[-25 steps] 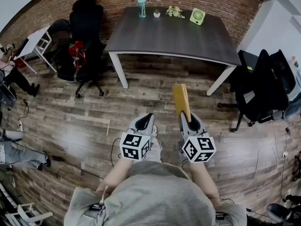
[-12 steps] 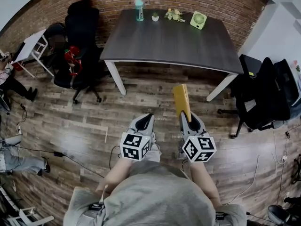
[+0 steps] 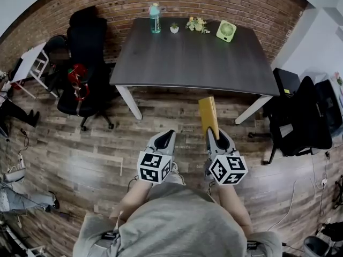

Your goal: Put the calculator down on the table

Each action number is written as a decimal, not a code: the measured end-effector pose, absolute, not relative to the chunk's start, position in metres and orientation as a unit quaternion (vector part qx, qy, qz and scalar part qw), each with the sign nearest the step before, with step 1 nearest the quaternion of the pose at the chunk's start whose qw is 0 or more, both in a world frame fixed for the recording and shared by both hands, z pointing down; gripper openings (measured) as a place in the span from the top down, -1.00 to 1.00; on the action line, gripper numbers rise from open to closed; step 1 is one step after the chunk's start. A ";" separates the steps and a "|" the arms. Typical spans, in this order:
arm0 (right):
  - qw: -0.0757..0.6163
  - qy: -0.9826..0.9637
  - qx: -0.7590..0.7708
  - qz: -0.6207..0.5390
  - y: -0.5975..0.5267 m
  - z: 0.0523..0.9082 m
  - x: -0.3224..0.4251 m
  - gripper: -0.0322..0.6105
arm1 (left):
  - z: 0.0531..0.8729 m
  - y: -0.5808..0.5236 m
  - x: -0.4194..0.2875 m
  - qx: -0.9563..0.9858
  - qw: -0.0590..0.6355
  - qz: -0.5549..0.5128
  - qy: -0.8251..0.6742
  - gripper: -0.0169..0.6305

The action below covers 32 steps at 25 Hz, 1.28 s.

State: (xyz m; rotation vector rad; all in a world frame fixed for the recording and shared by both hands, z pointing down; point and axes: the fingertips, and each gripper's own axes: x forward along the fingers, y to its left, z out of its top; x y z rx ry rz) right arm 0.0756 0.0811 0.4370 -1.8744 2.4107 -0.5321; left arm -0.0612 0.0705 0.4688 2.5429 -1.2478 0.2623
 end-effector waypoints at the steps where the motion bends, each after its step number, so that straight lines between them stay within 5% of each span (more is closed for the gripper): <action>1: 0.021 0.777 -0.605 -0.173 0.072 0.437 0.075 0.64 | 0.468 0.061 -0.062 0.884 0.148 0.091 -0.434 0.88; 32: 0.009 0.765 -0.619 -0.178 -0.105 0.447 0.062 0.64 | 0.476 -0.112 -0.066 0.895 0.154 0.102 -0.405 0.88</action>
